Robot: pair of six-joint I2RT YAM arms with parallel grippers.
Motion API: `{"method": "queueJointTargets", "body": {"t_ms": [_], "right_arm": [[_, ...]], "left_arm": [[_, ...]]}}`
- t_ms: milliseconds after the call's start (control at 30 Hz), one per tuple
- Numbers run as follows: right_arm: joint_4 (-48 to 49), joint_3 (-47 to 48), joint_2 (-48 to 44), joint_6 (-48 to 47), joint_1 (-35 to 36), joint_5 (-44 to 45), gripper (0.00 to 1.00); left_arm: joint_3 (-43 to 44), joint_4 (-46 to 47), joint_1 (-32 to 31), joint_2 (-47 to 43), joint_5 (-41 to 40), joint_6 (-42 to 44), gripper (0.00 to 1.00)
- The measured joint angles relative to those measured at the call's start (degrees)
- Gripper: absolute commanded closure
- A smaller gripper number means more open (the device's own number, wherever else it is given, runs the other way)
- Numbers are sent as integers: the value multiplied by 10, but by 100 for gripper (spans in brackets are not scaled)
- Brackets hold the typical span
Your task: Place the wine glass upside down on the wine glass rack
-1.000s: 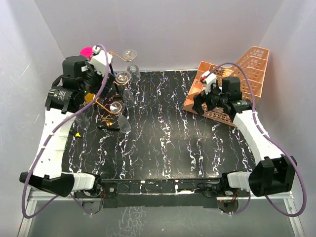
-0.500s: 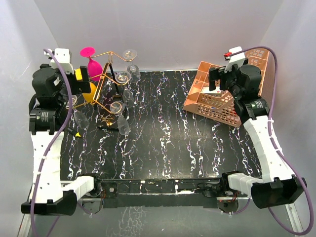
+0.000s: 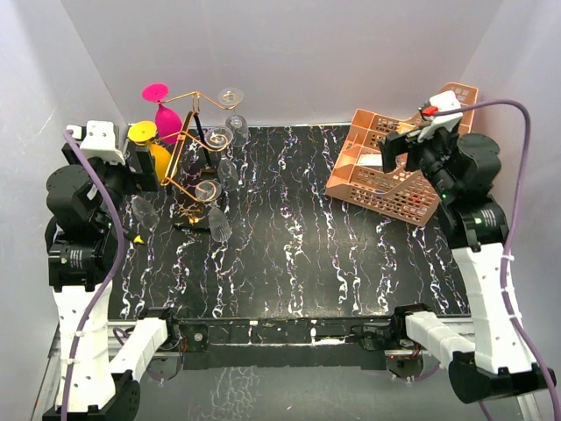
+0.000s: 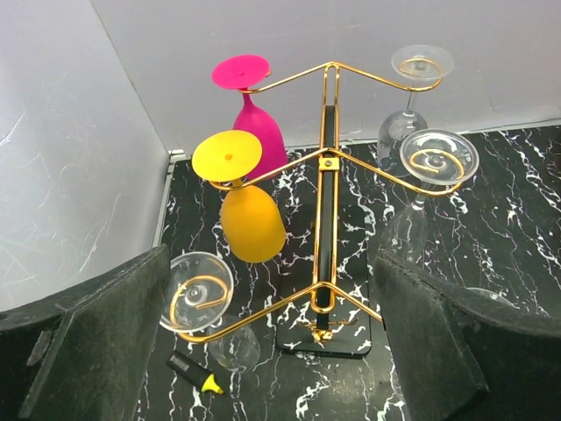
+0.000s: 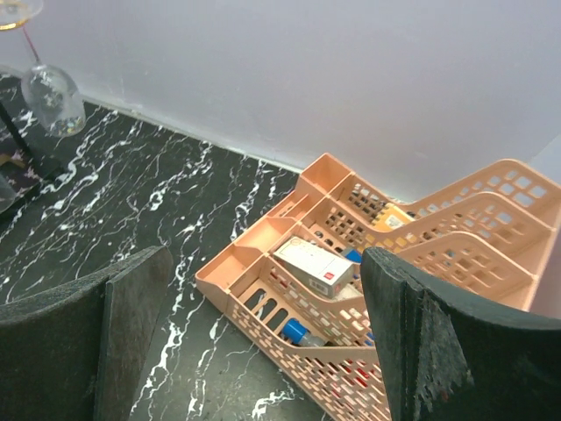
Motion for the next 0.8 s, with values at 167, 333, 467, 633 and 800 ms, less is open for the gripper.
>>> {"method": "queueJointTargets", "body": {"t_ms": [167, 333, 467, 633, 800], "right_arm": [[-7, 0, -50, 5, -37, -6, 1], [-25, 0, -68, 21, -68, -18, 1], [-29, 0, -69, 34, -85, -19, 1], [-30, 0, -58, 50, -92, -18, 1], [-31, 0, -47, 61, -95, -12, 1]], "left_arm": [[-5, -1, 10, -7, 7, -14, 3], [-1, -14, 19, -8, 31, -33, 3], [2, -21, 21, -10, 44, -39, 3], [2, -27, 25, -12, 46, -41, 3], [2, -33, 29, -13, 44, -45, 3]]}}
